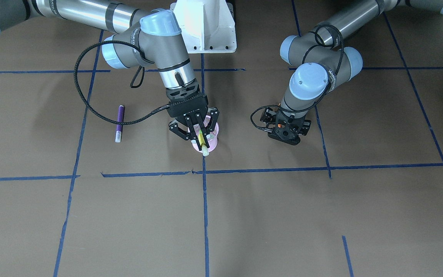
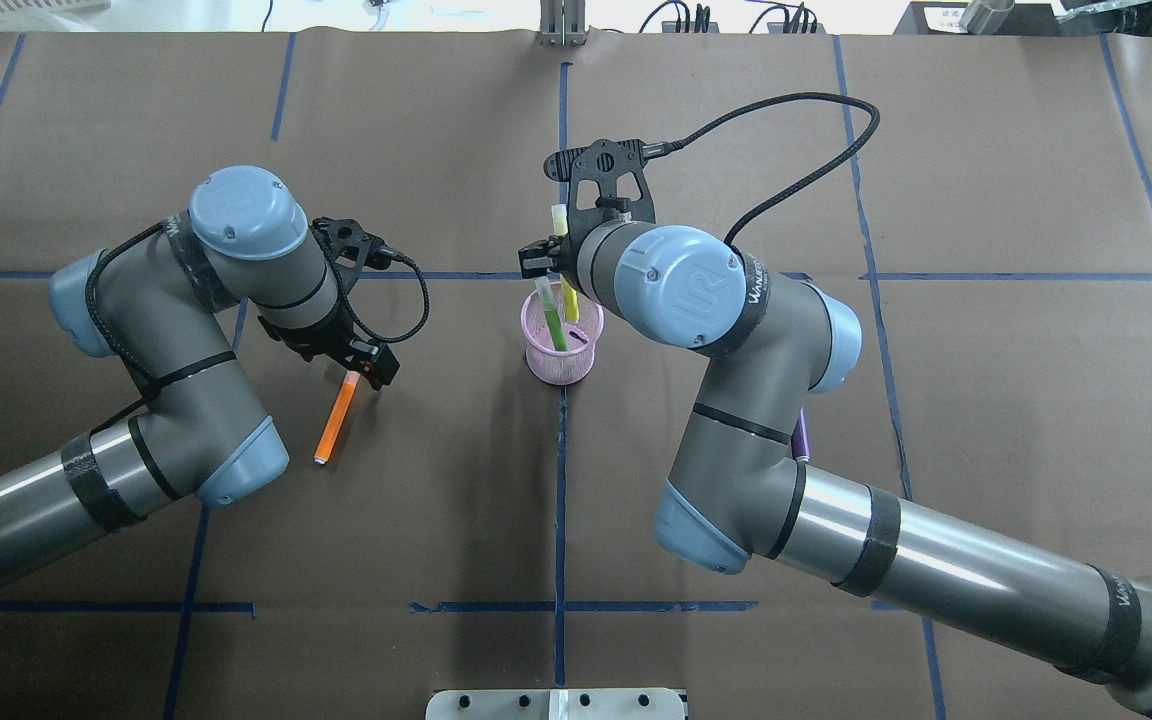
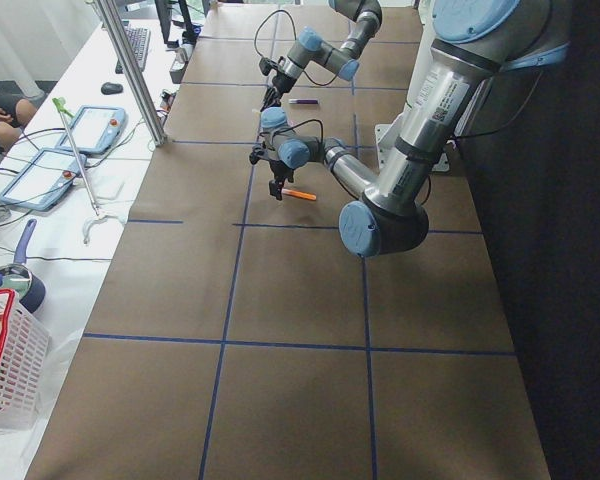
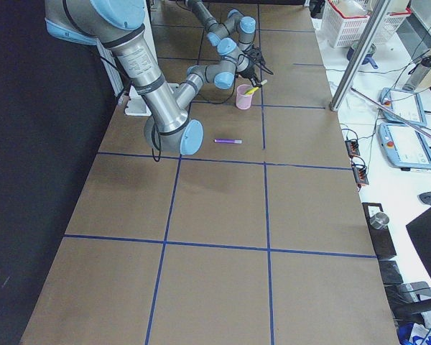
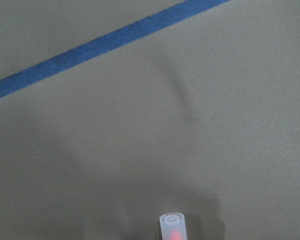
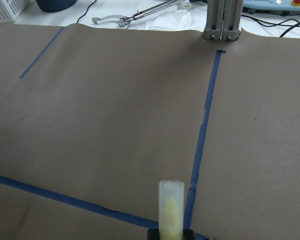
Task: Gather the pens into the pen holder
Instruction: 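Lower the yellow marker into the cup and open the right gripper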
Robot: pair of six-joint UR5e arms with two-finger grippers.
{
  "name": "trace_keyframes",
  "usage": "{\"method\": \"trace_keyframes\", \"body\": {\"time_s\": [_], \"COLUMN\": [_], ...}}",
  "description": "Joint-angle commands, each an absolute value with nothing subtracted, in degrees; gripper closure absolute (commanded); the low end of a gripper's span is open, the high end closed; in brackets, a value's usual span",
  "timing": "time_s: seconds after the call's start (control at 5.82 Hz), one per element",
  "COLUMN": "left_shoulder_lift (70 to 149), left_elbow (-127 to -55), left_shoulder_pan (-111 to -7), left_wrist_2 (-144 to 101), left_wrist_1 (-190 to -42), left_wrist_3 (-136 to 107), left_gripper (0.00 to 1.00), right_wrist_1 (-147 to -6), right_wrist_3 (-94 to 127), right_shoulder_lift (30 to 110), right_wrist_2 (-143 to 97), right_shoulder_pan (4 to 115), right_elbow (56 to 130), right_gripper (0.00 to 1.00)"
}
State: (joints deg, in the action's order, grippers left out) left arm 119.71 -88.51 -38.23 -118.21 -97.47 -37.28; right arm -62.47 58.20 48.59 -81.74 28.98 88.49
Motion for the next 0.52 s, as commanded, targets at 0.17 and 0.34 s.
{"method": "trace_keyframes", "body": {"time_s": [0.17, 0.34], "left_shoulder_lift": [119.7, 119.8], "left_elbow": [-88.4, -88.4], "left_shoulder_pan": [-38.2, -38.2], "left_wrist_2": [-118.2, -118.3], "left_wrist_1": [-97.5, -97.5], "left_wrist_3": [-37.3, -37.3], "left_gripper": [0.00, 0.00], "right_wrist_1": [-62.1, -62.1], "right_wrist_3": [58.6, 59.1], "right_shoulder_lift": [48.6, 48.7], "right_wrist_2": [-81.6, -81.3], "right_shoulder_pan": [28.2, 28.0], "right_elbow": [88.8, 89.5], "right_gripper": [0.18, 0.00]}}
